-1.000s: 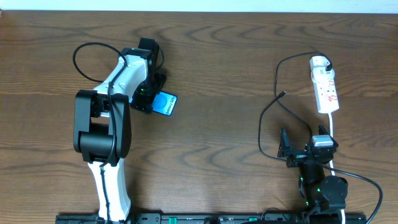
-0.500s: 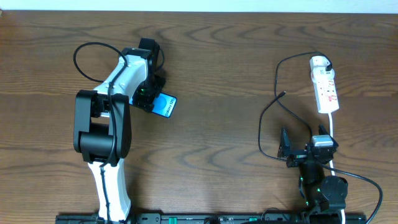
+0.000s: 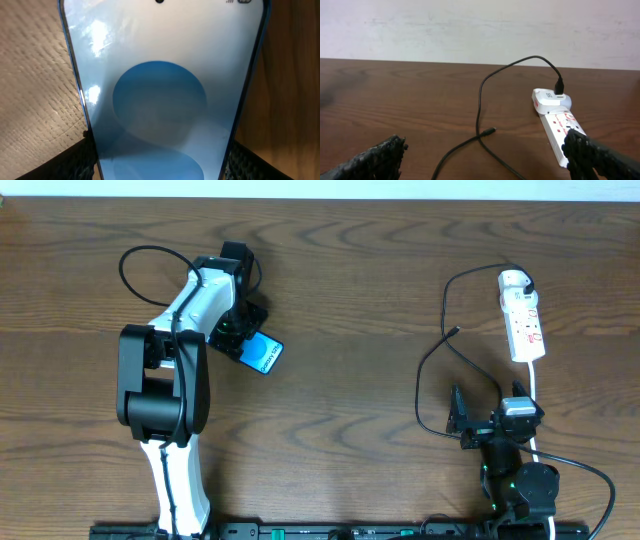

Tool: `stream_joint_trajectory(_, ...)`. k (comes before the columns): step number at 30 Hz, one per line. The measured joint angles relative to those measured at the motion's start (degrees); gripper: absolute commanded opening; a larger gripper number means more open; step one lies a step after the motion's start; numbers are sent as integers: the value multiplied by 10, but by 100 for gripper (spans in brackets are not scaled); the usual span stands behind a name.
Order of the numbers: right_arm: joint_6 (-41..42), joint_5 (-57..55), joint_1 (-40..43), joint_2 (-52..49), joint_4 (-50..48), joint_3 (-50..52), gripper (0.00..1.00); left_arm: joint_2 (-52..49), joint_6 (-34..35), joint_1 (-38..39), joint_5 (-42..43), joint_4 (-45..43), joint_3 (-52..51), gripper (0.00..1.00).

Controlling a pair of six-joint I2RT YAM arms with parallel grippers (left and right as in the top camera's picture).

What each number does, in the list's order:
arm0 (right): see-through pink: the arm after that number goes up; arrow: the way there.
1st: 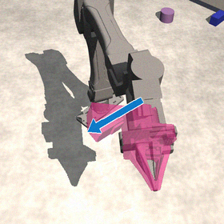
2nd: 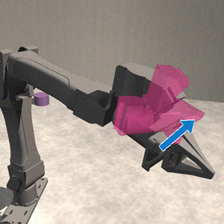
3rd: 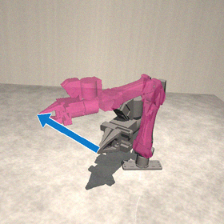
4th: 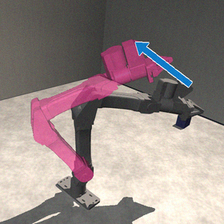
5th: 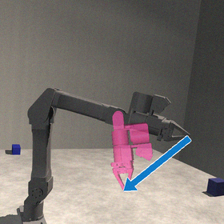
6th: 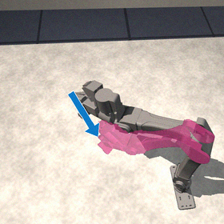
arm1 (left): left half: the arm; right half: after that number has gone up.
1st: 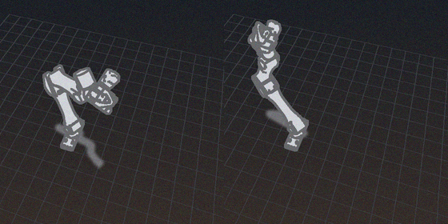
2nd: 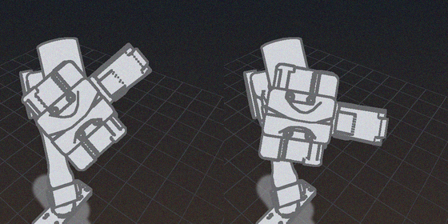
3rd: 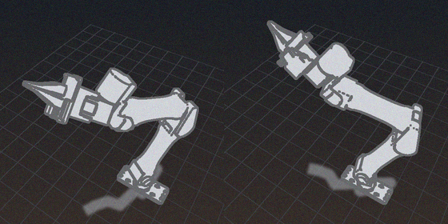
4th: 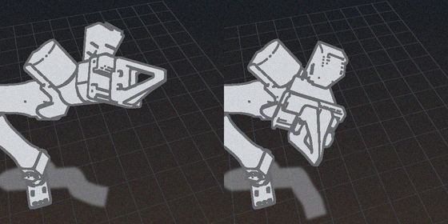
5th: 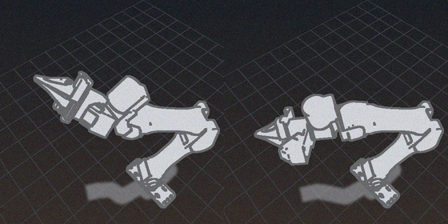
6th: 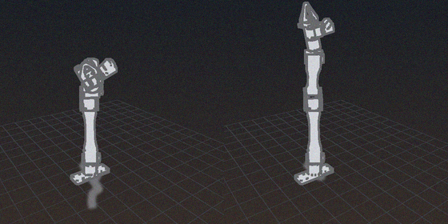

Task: Plug charger to phone and switch on socket
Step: 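Lift the phone with the left gripper and tilt it upright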

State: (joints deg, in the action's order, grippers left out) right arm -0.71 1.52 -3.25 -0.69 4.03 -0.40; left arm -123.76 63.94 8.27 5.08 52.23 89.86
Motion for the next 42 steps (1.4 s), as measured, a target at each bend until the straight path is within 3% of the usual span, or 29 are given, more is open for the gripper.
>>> stream_joint_trajectory(15, 0, 0, 0, 0, 0, 0, 99, 24, -173, 1, 167, 36, -5, 64)
stream_joint_trajectory(30, 0, 0, 0, 0, 0, 0, 99, 26, -280, 1, 377, 47, -5, 64)
stream_joint_trajectory(42, 0, 0, 0, 0, 0, 0, 99, 26, -315, 1, 522, 82, -5, 64)
